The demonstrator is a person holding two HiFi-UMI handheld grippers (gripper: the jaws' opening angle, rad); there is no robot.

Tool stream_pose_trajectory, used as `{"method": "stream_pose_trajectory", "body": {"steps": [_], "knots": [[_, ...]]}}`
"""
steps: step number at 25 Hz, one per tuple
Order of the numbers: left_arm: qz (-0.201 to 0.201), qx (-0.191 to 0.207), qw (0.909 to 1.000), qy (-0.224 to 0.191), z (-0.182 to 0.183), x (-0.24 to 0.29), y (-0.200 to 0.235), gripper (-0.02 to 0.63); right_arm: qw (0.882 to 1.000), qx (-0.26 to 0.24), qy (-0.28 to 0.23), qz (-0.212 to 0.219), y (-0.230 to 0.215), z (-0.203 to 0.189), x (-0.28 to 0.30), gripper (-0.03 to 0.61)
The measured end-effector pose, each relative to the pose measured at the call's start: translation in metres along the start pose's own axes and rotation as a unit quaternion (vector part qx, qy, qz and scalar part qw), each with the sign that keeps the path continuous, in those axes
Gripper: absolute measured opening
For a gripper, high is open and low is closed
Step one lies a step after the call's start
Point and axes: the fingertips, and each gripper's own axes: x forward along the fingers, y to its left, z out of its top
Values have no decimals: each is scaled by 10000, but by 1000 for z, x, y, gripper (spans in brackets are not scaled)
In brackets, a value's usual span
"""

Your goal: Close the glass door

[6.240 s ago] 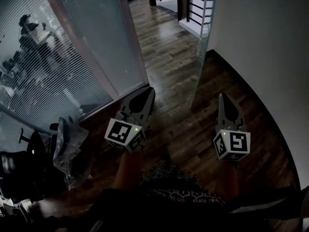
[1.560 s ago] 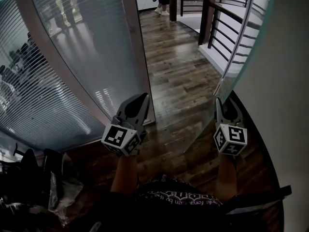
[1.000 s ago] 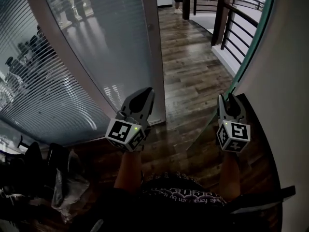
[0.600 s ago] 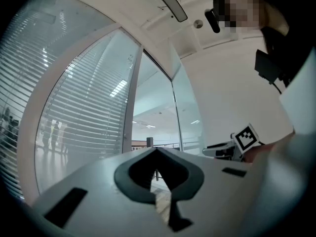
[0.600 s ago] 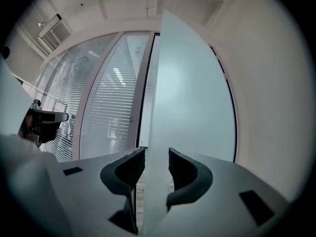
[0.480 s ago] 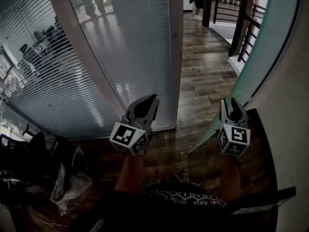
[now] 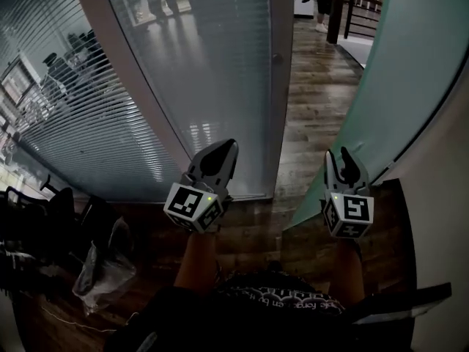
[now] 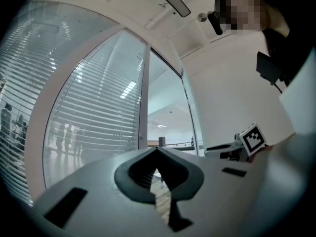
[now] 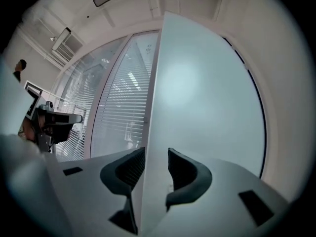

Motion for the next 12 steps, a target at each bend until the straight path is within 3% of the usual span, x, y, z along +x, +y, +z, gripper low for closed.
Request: {"method": "stream_pose_trajectory", "body": {"steps": [12], "knots": [[318, 75, 9994, 61, -14, 42, 20, 2, 9963, 71, -130, 842, 10, 3, 86, 132]]}}
